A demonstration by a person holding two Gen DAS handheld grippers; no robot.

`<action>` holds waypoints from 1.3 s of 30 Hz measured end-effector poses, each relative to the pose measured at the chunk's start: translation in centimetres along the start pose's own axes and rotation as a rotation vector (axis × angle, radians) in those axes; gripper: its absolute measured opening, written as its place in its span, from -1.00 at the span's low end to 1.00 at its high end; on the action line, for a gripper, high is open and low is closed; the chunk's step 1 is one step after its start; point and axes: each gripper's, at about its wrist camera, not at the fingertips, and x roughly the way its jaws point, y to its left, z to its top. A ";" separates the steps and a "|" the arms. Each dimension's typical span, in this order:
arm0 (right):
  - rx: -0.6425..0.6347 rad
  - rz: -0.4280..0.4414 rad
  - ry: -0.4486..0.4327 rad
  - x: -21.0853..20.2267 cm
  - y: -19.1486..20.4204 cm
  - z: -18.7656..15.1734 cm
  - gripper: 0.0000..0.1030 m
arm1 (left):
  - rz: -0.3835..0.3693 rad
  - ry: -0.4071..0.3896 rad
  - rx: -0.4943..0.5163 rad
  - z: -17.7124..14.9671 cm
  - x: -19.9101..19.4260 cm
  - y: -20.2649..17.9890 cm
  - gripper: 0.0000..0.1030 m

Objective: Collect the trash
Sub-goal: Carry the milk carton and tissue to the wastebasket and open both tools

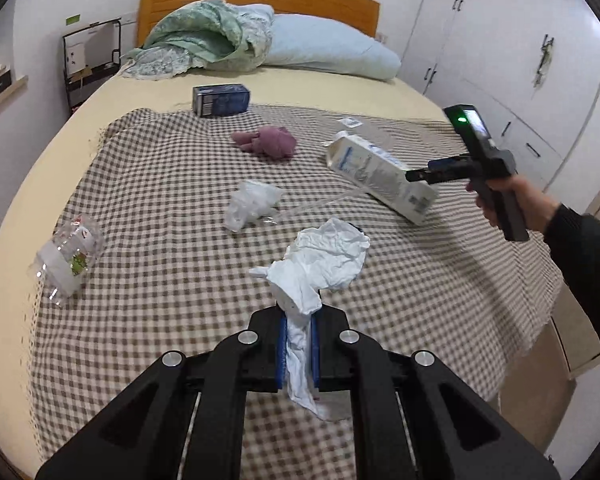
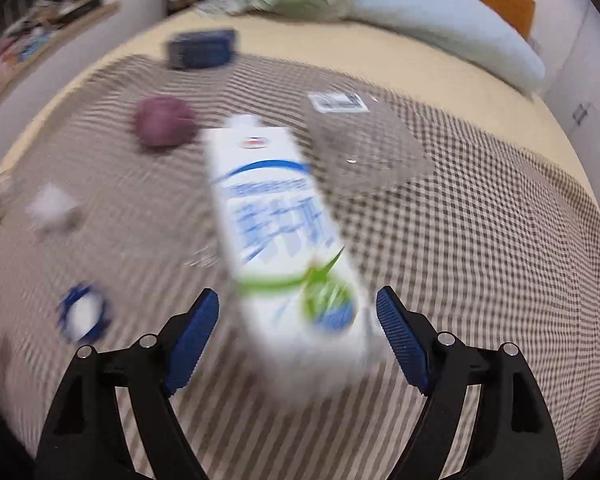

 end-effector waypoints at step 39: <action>0.996 -0.251 0.121 -5.3 -4.5 -64.7 0.33 | -0.332 0.290 0.328 -18.6 0.6 -32.7 -0.88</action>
